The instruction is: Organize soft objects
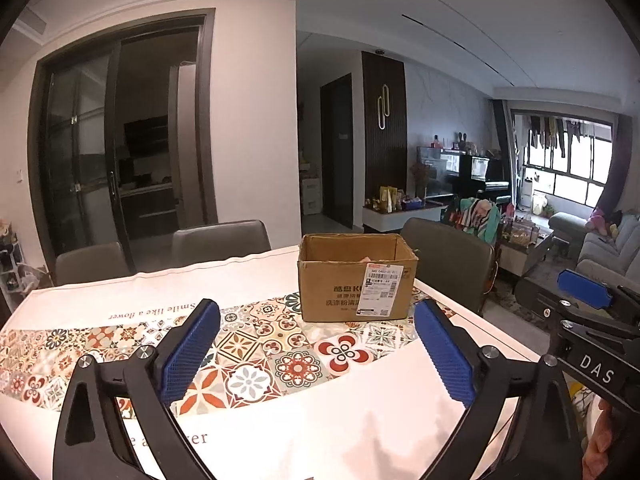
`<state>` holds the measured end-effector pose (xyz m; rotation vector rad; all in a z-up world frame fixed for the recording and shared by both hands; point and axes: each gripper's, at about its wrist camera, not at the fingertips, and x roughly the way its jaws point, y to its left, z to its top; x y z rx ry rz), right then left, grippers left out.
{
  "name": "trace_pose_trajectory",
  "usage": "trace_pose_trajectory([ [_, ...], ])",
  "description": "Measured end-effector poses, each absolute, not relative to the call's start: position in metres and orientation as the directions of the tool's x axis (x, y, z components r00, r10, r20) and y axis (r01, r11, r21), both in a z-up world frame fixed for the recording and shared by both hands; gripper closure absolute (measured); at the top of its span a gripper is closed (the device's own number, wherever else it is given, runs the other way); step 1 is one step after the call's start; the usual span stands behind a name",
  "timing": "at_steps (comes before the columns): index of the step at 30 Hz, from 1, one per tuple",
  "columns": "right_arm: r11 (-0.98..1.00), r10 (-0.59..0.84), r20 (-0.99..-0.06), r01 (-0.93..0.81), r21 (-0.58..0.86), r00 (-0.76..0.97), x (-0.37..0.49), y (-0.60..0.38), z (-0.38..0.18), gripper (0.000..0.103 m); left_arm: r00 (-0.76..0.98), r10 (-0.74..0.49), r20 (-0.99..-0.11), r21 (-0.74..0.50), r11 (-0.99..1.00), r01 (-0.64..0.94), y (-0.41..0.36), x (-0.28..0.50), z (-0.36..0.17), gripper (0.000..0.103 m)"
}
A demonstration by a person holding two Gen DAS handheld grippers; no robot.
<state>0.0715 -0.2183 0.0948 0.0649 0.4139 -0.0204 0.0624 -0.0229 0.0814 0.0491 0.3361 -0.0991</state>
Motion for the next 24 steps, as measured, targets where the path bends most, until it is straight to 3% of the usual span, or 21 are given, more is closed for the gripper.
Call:
trace_pose_trajectory([
  [24, 0.998, -0.021, -0.41, 0.044, 0.047, 0.912, 0.042, -0.218, 0.08, 0.04, 0.94, -0.06, -0.335, 0.046, 0.996, 0.08, -0.019, 0.037, 0.068, 0.0],
])
